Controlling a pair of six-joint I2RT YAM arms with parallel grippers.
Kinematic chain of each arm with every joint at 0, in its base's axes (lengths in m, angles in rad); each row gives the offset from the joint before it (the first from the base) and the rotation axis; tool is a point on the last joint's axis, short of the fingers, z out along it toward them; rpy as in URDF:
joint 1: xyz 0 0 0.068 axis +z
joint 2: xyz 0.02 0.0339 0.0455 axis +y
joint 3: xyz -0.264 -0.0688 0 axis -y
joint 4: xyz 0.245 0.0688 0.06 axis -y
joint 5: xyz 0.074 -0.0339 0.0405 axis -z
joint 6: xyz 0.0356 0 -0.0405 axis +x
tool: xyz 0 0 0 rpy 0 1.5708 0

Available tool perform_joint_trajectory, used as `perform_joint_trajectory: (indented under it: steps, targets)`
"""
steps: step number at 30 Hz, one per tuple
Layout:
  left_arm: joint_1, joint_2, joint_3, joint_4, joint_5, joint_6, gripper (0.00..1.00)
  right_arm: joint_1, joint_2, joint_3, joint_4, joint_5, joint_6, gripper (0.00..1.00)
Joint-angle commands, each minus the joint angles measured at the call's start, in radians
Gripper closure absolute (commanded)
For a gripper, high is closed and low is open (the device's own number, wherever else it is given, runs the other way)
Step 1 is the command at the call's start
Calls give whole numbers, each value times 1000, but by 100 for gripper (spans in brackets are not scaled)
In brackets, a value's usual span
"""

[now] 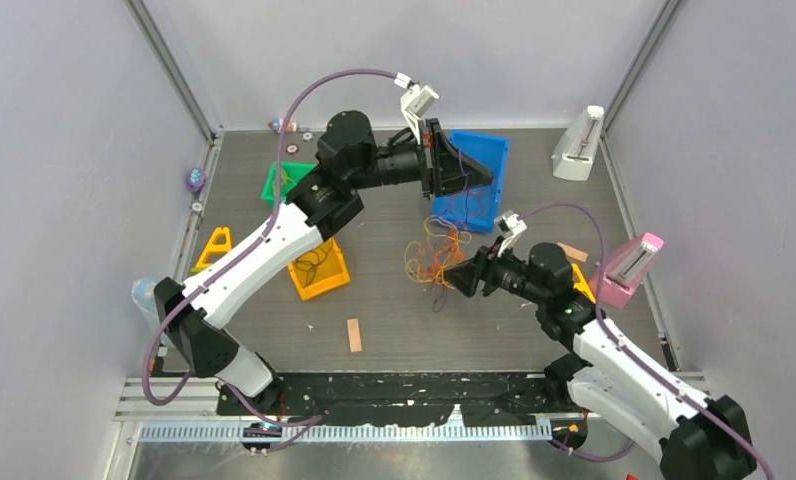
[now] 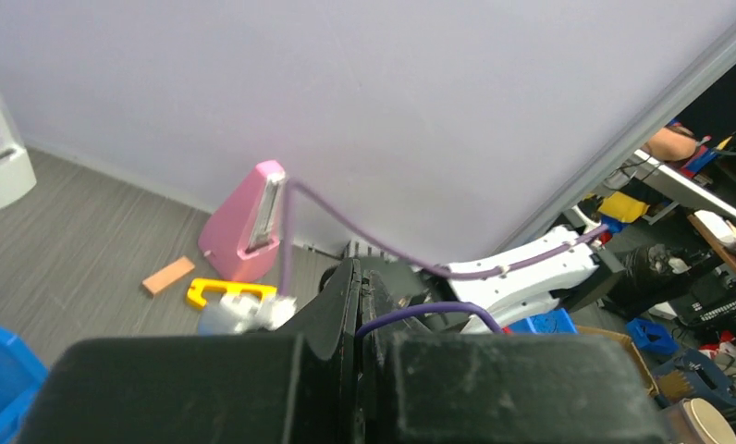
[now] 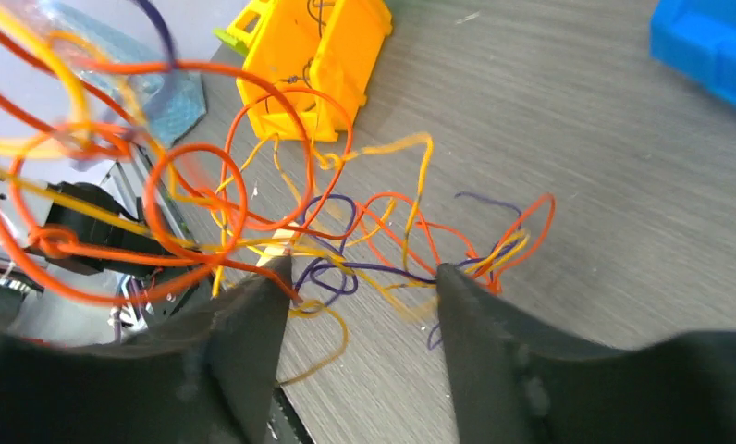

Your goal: Untangle the cables

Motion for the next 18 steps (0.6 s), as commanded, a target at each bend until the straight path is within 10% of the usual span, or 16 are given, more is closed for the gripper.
perform_joint_trajectory:
  steps: [1,5,18]
  targets:
    - [22,2,98,-14,31,-48,100,66,71,10,102,158,-8,53]
    - [119,-31,85,58,62,-145,100,67,70,-1,-3,366,48,92]
    - [599,-311,-98,-350,-244,72,100,-184,-98,-8,-589,964,421,95]
